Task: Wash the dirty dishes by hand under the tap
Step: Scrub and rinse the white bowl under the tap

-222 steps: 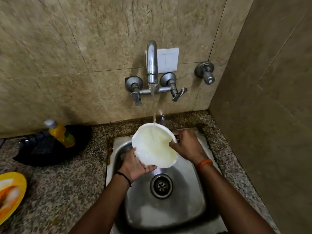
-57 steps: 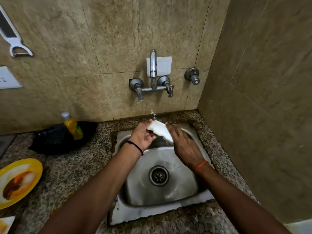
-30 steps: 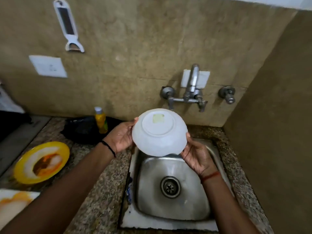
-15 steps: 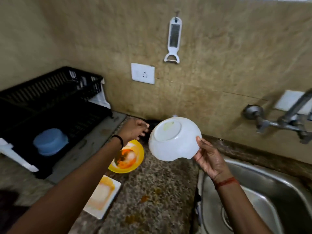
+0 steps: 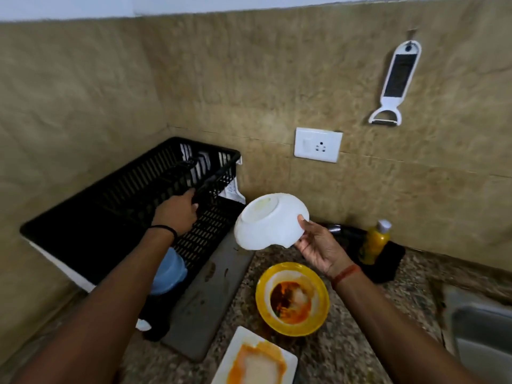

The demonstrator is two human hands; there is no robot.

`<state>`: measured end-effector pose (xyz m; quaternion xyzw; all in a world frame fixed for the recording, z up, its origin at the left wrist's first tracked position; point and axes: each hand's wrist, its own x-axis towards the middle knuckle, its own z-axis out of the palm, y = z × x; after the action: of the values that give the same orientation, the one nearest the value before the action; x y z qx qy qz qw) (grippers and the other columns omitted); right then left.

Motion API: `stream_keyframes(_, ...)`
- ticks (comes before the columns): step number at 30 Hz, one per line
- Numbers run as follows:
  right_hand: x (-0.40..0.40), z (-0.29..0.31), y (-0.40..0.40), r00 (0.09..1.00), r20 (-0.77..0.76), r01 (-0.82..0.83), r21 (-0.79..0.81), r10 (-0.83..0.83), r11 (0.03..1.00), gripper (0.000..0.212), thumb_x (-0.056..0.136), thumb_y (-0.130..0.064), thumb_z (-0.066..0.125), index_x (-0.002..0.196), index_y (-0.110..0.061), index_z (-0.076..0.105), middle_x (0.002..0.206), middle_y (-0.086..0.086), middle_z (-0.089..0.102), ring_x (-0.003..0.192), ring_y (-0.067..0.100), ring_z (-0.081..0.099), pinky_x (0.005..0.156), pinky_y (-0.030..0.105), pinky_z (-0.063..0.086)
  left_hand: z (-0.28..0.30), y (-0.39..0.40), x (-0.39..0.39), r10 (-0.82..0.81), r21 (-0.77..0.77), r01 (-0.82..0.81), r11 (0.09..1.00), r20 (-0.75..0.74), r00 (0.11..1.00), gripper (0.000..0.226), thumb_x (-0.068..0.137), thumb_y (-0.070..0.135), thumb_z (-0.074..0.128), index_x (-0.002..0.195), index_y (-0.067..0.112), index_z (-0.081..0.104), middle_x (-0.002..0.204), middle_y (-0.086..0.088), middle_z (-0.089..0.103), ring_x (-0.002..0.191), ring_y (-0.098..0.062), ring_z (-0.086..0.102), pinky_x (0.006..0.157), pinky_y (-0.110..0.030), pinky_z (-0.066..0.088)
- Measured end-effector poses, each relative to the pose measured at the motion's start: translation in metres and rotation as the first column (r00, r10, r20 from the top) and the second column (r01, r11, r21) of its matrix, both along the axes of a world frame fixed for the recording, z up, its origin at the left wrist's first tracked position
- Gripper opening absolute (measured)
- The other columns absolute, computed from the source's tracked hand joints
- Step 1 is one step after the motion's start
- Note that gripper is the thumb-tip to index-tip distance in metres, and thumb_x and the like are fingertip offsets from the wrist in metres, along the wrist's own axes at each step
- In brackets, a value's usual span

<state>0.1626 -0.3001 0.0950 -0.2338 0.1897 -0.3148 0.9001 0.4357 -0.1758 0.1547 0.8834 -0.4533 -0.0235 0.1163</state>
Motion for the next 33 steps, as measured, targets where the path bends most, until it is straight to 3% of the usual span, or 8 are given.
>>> stream_keyframes(8,0.116,-0.025,-0.017,0.987,-0.152,-0.038,0.047,0.045,0.998,0.039,0.098,-0.004,0.047,0.136,0.004,0.044,0.136,0.021,0.054,0.112,0.029,0.057,0.09,0.046,0.052,-0.001,0.0,0.018,-0.055,-0.107,0.032,0.994,-0.221,0.974,0.019,0.092,0.022,0.054,0.108,0.02,0.064,0.086,-0.01,0.069,0.079,-0.03,0.066,0.077,-0.04,0.055)
stream_keyframes(12,0.159,-0.038,-0.024,0.981,-0.175,-0.071,0.067,0.082,0.995,0.041,0.1,-0.004,0.044,0.14,0.003,0.041,0.145,0.022,0.045,0.124,0.033,0.051,0.101,0.049,0.041,-0.003,-0.002,0.021,-0.066,-0.157,0.026,0.987,-0.26,0.963,0.029,0.09,0.023,0.056,0.118,0.025,0.064,0.091,-0.007,0.072,0.083,-0.027,0.067,0.081,-0.037,0.056)
stream_keyframes(15,0.187,-0.045,-0.031,0.978,-0.181,-0.099,0.052,0.107,0.994,0.04,0.101,-0.005,0.042,0.14,0.003,0.041,0.145,0.022,0.045,0.109,0.029,0.058,0.1,0.045,0.04,-0.006,-0.004,0.025,-0.067,-0.177,0.018,0.984,-0.274,0.959,0.035,0.091,0.025,0.056,0.126,0.028,0.061,0.1,-0.007,0.072,0.09,-0.026,0.066,0.083,-0.036,0.055)
stream_keyframes(20,0.225,-0.056,-0.038,0.963,-0.222,-0.154,0.014,0.153,0.988,0.041,0.101,-0.005,0.041,0.141,0.005,0.04,0.09,0.009,0.075,0.09,0.024,0.066,0.083,0.038,0.057,-0.013,-0.009,0.029,-0.066,-0.185,0.025,0.982,-0.222,0.973,0.039,0.091,0.029,0.056,0.13,0.027,0.058,0.115,-0.006,0.069,0.106,-0.027,0.062,0.091,-0.034,0.05)
stream_keyframes(24,0.253,-0.062,-0.048,0.945,-0.294,-0.15,-0.001,0.143,0.989,0.041,0.101,-0.003,0.04,0.141,0.008,0.04,0.103,0.016,0.067,0.094,0.028,0.059,0.105,0.045,0.041,-0.017,-0.012,0.031,-0.054,-0.195,0.01,0.981,-0.222,0.974,0.043,0.091,0.03,0.056,0.134,0.029,0.054,0.117,-0.003,0.068,0.106,-0.024,0.062,0.091,-0.029,0.049)
stream_keyframes(27,0.266,-0.067,-0.05,0.942,-0.3,-0.165,-0.03,0.149,0.986,0.04,0.101,-0.001,0.036,0.14,0.008,0.04,0.082,0.007,0.074,0.087,0.026,0.061,0.092,0.043,0.047,-0.019,-0.014,0.032,-0.056,-0.201,0.007,0.98,-0.237,0.97,0.043,0.091,0.03,0.056,0.134,0.03,0.054,0.118,-0.002,0.068,0.106,-0.023,0.062,0.092,-0.03,0.049)
stream_keyframes(29,0.27,-0.072,-0.049,0.926,-0.342,-0.19,-0.056,0.16,0.98,0.041,0.102,-0.002,0.033,0.142,0.008,0.037,0.097,0.013,0.072,0.087,0.025,0.064,0.093,0.044,0.046,-0.02,-0.013,0.034,-0.058,-0.207,0.007,0.978,-0.239,0.969,0.043,0.091,0.03,0.057,0.134,0.03,0.054,0.119,-0.002,0.067,0.108,-0.022,0.061,0.094,-0.031,0.05)
stream_keyframes(33,0.281,-0.084,-0.054,0.803,-0.578,-0.224,-0.066,0.146,0.972,0.04,0.103,-0.006,0.037,0.141,0.006,0.039,0.142,0.024,0.045,0.127,0.041,0.047,0.11,0.051,0.036,-0.02,-0.013,0.034,-0.083,-0.215,0.03,0.976,-0.241,0.967,0.039,0.091,0.03,0.056,0.13,0.031,0.057,0.111,-0.001,0.069,0.104,-0.023,0.062,0.091,-0.033,0.051)
